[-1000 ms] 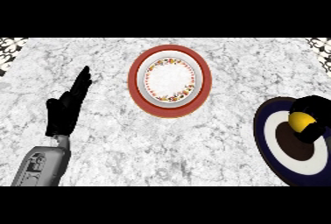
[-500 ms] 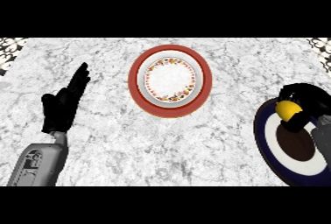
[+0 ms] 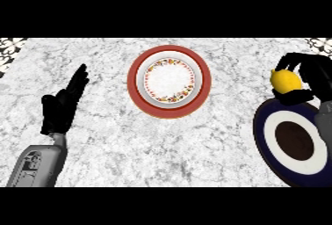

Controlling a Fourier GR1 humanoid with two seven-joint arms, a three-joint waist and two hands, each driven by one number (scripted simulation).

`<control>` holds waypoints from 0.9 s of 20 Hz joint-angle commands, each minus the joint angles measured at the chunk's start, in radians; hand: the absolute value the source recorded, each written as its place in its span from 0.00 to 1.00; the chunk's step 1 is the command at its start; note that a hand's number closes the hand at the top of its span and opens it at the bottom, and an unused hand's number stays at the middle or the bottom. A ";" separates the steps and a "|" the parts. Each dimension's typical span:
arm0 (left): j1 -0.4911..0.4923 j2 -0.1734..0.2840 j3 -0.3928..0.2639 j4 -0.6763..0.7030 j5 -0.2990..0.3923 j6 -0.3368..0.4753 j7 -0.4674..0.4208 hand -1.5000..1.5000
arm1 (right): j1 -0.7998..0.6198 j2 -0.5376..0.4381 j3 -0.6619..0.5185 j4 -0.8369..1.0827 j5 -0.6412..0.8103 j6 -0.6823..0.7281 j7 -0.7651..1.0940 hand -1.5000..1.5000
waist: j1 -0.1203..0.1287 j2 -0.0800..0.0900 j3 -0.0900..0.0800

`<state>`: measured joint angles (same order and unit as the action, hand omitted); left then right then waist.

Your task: Pick the lemon from the plate and place it in the plate

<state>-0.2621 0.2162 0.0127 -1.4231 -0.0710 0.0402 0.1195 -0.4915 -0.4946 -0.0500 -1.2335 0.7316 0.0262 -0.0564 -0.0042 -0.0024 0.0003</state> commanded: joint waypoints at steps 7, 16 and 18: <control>-0.002 -0.025 0.005 0.054 -0.017 0.006 -0.052 0.50 | -0.137 0.108 0.024 -0.176 -0.127 0.130 0.035 1.00 | 0.006 0.002 -0.001; -0.006 -0.024 -0.001 0.012 -0.007 -0.032 -0.009 0.50 | -0.387 0.343 0.109 0.142 -0.041 0.057 0.134 1.00 | 0.024 0.006 0.000; 0.020 -0.031 0.000 0.016 -0.018 -0.019 -0.047 0.50 | -0.361 0.430 0.157 0.152 0.002 -0.016 0.152 1.00 | 0.022 0.005 -0.001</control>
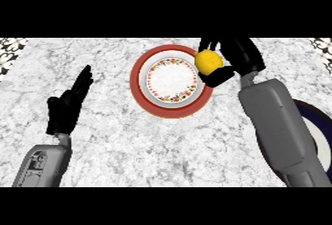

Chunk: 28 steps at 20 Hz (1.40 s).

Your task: Pick the lemon from the plate and place it in the plate

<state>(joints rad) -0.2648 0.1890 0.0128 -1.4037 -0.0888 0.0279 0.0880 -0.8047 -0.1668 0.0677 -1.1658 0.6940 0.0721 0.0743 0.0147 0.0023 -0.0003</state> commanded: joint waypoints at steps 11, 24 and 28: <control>-0.053 -0.013 -0.008 0.009 -0.002 -0.025 0.037 0.50 | -0.212 0.165 0.113 0.605 0.113 -0.266 0.034 1.00 | 0.034 0.012 0.000; -0.097 -0.045 -0.021 0.051 -0.037 0.005 0.008 0.50 | -0.284 0.167 0.030 0.762 -0.268 -0.309 -0.166 0.00 | 0.051 0.021 0.002; -0.043 -0.019 -0.007 -0.015 -0.021 -0.012 0.032 0.50 | -0.230 0.167 -0.038 0.720 -0.386 -0.388 -0.257 0.00 | 0.039 0.010 0.002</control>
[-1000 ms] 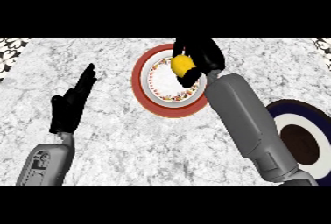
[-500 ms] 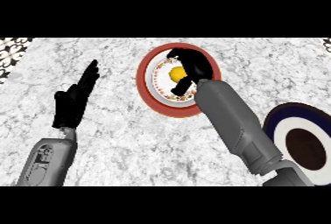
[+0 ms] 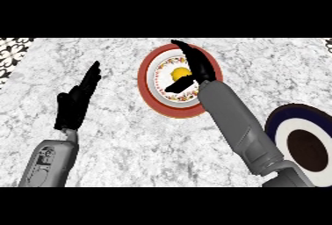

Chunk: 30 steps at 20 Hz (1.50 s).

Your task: Pick the lemon from the plate and place it in the plate

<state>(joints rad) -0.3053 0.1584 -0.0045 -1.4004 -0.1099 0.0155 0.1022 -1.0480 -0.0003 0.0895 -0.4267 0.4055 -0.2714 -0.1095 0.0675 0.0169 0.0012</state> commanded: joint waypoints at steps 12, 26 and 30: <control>0.083 -0.009 0.007 -0.083 -0.011 0.023 0.018 0.50 | 0.103 -0.213 -0.263 -0.111 -0.254 0.078 -0.100 0.00 | -0.068 -0.020 -0.001; 0.072 0.008 0.036 -0.083 -0.003 -0.012 0.036 0.50 | 0.174 -0.445 -0.350 0.088 -0.292 0.333 -0.354 0.00 | -0.046 -0.009 0.000; 0.023 0.000 0.042 -0.013 -0.031 0.005 0.015 0.50 | 0.164 -0.452 -0.337 0.086 -0.275 0.339 -0.331 0.00 | -0.053 -0.011 -0.001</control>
